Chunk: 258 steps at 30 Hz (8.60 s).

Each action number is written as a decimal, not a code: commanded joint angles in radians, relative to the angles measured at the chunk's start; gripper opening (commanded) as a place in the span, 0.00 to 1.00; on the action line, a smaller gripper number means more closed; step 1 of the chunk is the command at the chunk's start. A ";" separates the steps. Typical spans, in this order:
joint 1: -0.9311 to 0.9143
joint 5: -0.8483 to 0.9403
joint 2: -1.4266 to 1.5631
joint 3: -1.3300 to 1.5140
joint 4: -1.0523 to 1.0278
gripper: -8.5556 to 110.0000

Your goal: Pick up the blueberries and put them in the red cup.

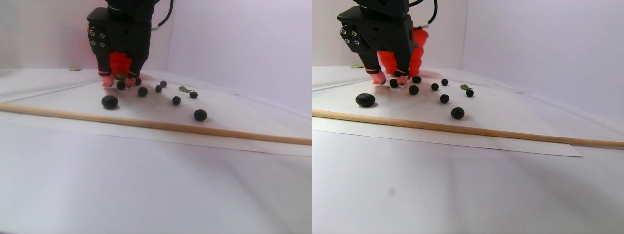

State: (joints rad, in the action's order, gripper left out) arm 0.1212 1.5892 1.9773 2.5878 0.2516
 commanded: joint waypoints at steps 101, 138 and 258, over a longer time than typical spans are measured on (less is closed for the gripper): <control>0.031 0.084 0.719 -0.097 -0.678 0.17; 0.051 0.140 0.637 -0.376 -0.652 0.17; -0.336 -0.020 0.408 -0.273 -0.509 0.20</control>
State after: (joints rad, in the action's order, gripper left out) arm -0.1856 1.5769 2.3869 2.3378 -0.2945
